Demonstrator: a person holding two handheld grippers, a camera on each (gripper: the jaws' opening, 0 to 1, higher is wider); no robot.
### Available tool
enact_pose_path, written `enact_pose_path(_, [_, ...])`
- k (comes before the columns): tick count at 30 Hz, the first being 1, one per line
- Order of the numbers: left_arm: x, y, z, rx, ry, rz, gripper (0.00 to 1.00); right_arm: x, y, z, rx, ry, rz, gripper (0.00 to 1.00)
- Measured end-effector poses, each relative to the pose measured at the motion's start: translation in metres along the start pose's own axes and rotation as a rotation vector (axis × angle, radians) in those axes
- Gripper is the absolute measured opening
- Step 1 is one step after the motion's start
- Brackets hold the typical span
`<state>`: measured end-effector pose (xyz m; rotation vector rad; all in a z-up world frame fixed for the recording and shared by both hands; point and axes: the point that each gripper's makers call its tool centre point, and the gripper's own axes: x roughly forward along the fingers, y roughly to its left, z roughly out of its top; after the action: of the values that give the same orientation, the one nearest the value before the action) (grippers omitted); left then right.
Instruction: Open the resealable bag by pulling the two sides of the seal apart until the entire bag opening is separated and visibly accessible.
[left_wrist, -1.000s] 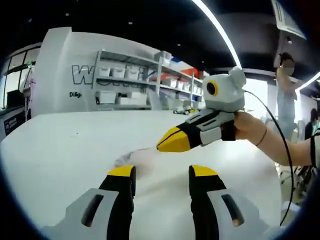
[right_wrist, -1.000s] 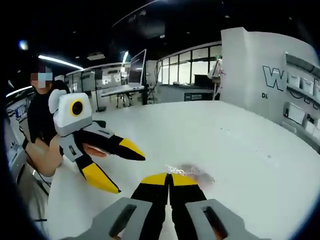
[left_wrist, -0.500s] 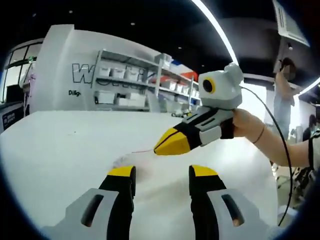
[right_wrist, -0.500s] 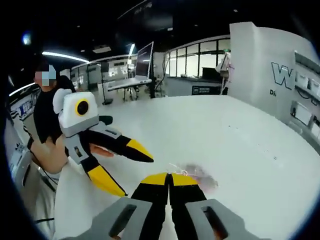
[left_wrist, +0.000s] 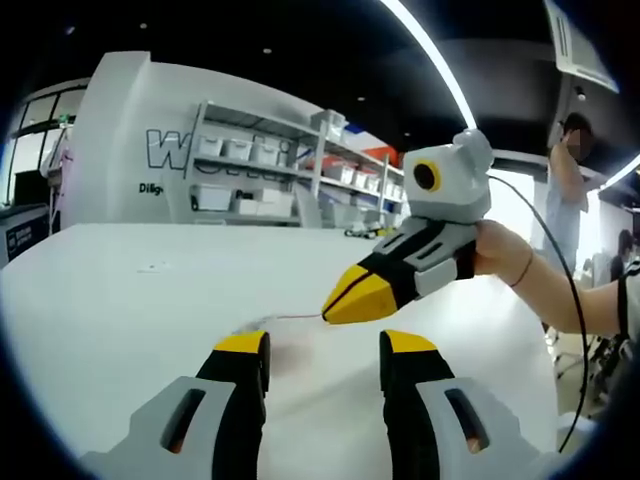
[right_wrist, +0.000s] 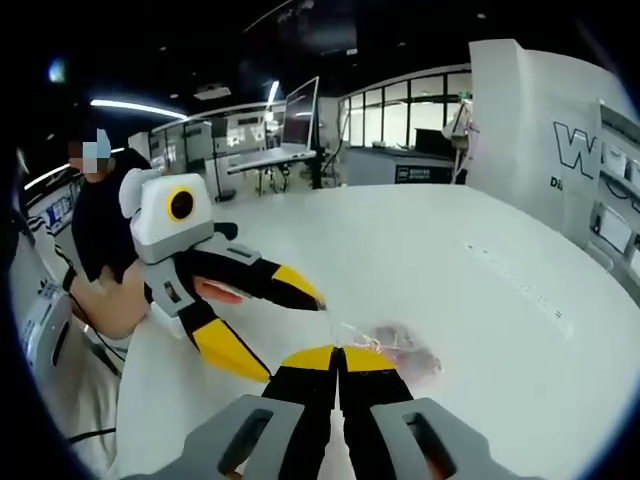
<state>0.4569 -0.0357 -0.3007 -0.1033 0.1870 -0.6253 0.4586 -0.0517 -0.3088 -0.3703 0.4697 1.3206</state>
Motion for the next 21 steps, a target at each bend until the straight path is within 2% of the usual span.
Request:
enact_pose_path(4, [0.0007, 0.001, 0.0, -0.006, 0.001, -0.003, 0.45, 0.0013, 0.0017, -0.0059, -0.012, 0.026, 0.003, 0.0])
enact_pose_path(21, [0.0006, 0.0015, -0.0011, -0.036, 0.0, -0.004, 0.44, -0.0018, 0.0051, -0.006, -0.001, 0.0, 0.011, 0.0])
